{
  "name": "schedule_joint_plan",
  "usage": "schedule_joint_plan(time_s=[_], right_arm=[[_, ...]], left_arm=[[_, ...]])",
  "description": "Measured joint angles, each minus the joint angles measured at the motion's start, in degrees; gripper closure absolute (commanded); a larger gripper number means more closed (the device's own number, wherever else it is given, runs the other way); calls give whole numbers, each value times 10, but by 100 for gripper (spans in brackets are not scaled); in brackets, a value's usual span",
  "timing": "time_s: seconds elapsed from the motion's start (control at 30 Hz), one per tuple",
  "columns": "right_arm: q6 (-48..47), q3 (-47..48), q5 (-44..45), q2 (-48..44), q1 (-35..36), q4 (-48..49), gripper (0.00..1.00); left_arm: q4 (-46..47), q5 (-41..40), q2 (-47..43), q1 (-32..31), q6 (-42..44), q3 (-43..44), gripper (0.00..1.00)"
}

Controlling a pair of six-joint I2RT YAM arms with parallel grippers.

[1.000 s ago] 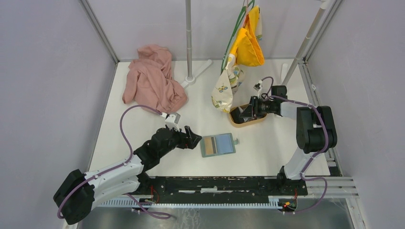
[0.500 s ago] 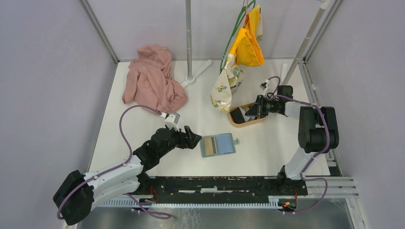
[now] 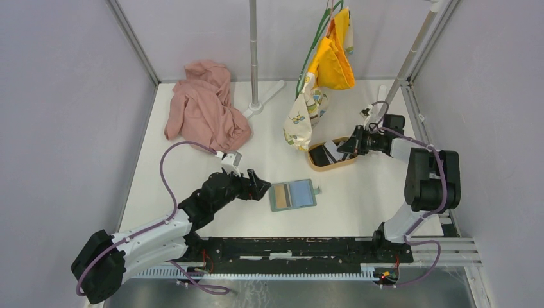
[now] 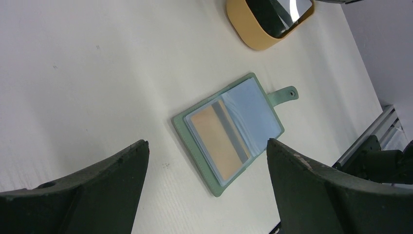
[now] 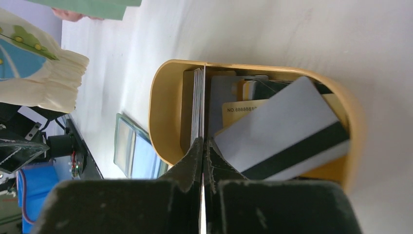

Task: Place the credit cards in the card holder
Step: Pick up the credit card from the storage box.

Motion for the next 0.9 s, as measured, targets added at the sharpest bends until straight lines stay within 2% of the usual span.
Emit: schedule_joint_plan(time_s=[0.33,0.57,0.73,0.9], right_arm=[[23,-34,-28,-60,-52,22,100],[105,-102,-78,-104,-50,113,100],[166,-144,-99,-120,-24,184,100],[212,-174,-112,-118,47,246,100]], left_arm=[[40,39,5,0,-2,-7,5],[110,82,52,0,-36,-14,5],[191,111,124,0,-77,-14,8],[264,119,197,0,-121,-14,9]])
